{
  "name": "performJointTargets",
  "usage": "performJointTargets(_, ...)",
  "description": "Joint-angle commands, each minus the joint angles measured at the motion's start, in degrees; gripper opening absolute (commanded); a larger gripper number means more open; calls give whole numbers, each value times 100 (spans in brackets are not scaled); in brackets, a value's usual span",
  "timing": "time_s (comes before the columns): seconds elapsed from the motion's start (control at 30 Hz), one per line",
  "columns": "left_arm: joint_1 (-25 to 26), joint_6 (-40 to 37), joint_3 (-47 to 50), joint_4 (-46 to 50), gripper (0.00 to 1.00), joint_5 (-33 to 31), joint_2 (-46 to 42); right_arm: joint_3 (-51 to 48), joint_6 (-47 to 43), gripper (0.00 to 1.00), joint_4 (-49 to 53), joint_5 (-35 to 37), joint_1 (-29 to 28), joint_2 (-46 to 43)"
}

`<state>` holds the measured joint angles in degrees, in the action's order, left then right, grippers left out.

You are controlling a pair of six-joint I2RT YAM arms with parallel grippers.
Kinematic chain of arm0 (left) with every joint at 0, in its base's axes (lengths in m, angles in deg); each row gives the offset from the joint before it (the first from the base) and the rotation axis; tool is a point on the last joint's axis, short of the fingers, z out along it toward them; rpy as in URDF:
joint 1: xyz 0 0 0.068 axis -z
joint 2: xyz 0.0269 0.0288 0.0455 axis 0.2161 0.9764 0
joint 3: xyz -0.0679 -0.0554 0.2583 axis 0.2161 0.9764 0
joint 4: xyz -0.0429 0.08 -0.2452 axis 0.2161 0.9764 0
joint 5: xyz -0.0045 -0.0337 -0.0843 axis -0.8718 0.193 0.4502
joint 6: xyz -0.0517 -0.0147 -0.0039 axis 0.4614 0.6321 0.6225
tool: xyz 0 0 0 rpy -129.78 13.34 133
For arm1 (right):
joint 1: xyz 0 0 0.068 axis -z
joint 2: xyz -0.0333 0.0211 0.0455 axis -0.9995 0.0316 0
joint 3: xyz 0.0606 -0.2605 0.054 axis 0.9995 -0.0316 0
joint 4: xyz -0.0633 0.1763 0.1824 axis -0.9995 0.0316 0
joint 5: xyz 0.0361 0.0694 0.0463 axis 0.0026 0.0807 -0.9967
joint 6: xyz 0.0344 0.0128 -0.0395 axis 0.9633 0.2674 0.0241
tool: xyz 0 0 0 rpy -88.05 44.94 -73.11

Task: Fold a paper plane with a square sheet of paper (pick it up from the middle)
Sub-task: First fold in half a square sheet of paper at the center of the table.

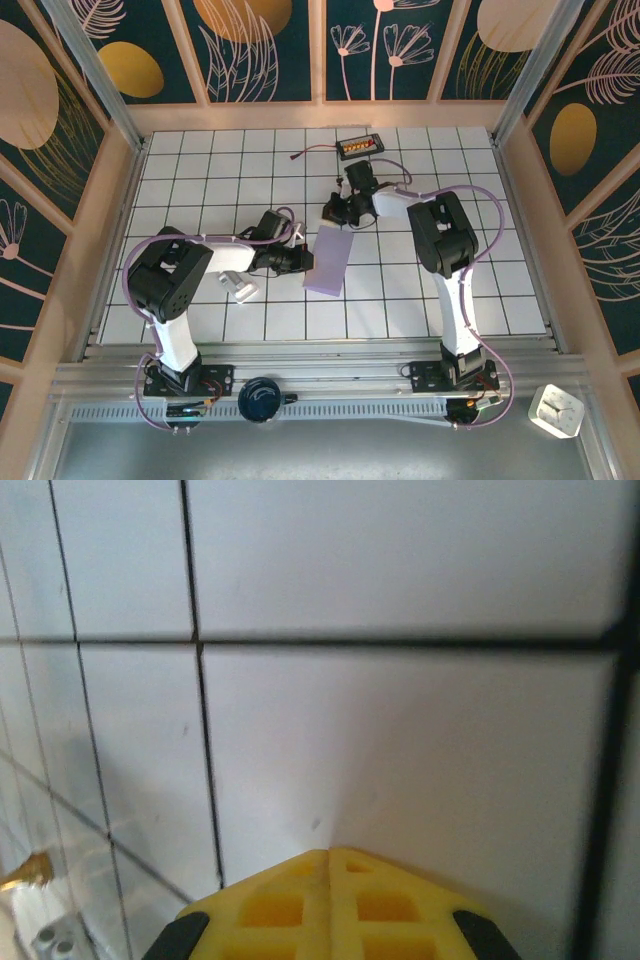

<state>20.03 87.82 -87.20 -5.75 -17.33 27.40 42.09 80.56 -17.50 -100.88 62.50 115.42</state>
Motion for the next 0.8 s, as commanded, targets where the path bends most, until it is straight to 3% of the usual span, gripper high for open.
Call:
performJointTargets(0.0, -8, -166, 466, 1590, 0, -737, 496, 248, -240, 0, 104, 657, 330, 145)
performJointTargets(0.13, -1, -141, 442, 1591, 0, -737, 461, 188, -433, 0, 58, 549, 348, -235)
performJointTargets(0.4, -7, -118, 389, 1572, 0, -729, 443, -1143, -329, 0, -655, -41, -6, -1348)
performJointTargets(0.77, -7, -113, 349, 1582, 0, -737, 439, -1358, -77, 0, -848, -111, -489, -1026)
